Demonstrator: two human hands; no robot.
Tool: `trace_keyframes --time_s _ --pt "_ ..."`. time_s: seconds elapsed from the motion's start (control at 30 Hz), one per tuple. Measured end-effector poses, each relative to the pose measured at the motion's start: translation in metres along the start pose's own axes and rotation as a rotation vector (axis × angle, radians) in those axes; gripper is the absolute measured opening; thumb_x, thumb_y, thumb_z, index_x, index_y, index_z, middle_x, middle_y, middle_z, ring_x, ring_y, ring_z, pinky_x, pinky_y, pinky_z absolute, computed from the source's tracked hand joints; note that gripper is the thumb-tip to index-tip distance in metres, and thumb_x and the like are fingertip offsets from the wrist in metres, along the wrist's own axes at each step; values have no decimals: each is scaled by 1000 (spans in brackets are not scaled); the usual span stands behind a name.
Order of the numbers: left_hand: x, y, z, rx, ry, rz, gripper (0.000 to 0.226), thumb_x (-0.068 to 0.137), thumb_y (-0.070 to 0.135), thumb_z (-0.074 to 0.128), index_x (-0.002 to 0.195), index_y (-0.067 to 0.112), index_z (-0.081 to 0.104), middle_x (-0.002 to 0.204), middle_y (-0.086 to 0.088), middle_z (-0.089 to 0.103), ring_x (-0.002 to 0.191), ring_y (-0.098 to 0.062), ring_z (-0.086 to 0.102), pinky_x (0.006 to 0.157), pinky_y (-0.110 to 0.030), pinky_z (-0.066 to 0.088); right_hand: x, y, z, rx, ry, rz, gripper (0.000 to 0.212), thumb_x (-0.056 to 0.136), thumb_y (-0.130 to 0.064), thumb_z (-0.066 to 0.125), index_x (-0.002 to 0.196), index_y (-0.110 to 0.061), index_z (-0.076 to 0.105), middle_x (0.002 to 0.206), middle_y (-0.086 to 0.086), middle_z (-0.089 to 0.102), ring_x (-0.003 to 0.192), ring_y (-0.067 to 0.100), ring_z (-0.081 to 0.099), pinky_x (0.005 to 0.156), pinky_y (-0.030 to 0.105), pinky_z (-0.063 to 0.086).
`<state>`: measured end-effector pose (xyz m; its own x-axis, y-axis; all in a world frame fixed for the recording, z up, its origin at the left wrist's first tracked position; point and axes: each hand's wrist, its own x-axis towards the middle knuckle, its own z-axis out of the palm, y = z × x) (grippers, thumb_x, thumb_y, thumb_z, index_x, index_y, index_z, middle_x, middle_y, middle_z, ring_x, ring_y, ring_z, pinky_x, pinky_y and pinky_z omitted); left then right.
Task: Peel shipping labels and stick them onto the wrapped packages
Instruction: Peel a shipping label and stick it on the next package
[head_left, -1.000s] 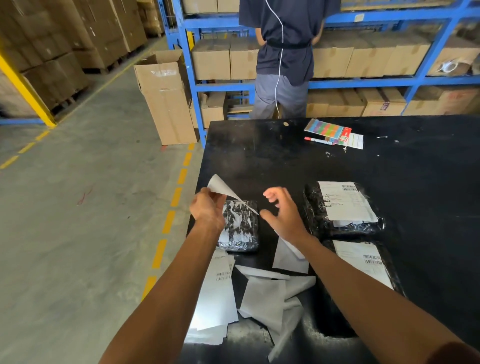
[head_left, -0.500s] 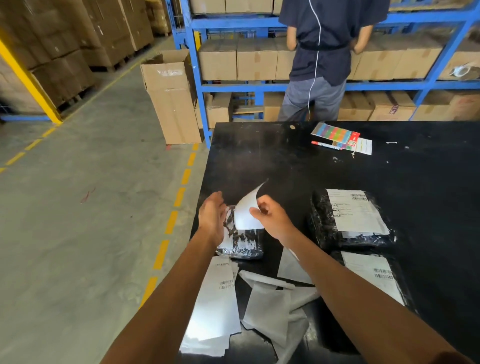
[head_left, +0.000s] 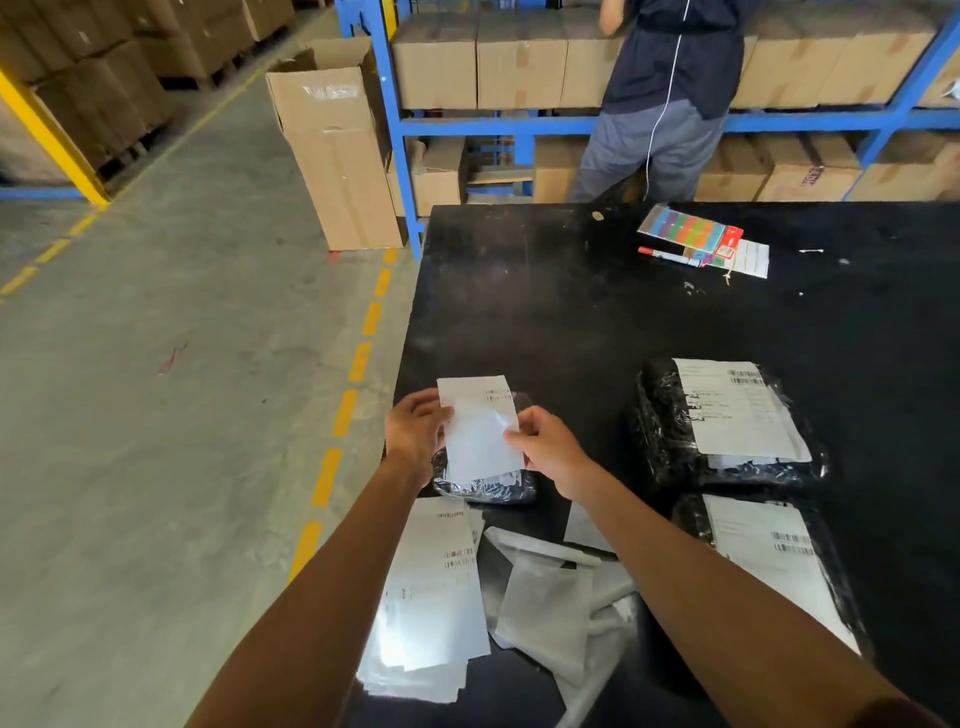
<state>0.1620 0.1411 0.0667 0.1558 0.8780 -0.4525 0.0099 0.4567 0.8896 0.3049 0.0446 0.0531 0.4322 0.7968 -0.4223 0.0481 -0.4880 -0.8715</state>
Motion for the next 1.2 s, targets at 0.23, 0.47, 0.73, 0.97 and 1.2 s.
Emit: trace_keyframes --time_s 0.23,0.47,0.73,0.97,1.2 --pt "20 -18 1 63 7 11 27 87 -2 66 109 14 64 106 -7 72 98 -27 69 87 -45 58 6 11 4 -235 69 -25 8 87 -21 65 89 -18 57 102 4 69 93 21 65 75 30 52" --pt "27 -19 5 123 -8 71 29 89 5 66 115 17 61 105 -4 72 97 -23 69 77 -37 60 11 12 3 -275 106 -21 14 84 -23 67 94 -15 62 99 2 71 91 20 66 70 25 46" --pt "26 -19 3 191 -25 95 31 89 8 68 116 20 60 104 -2 72 96 -22 69 68 -28 54 10 18 1 -310 76 -38 15 83 -23 70 92 -18 59 100 2 71 93 21 67 80 34 53" --pt "26 -27 3 138 -56 87 36 88 3 67 117 24 58 112 -5 70 102 -24 67 78 -32 57 10 27 7 -368 131 -66 18 80 -25 72 92 -27 58 92 -5 70 88 17 67 83 41 58" --pt "26 -34 5 188 -47 128 40 89 2 65 119 27 55 118 -4 66 106 -23 64 89 -39 57 10 32 12 -375 160 -98 18 78 -27 70 90 -30 57 91 -6 70 84 18 67 78 42 58"
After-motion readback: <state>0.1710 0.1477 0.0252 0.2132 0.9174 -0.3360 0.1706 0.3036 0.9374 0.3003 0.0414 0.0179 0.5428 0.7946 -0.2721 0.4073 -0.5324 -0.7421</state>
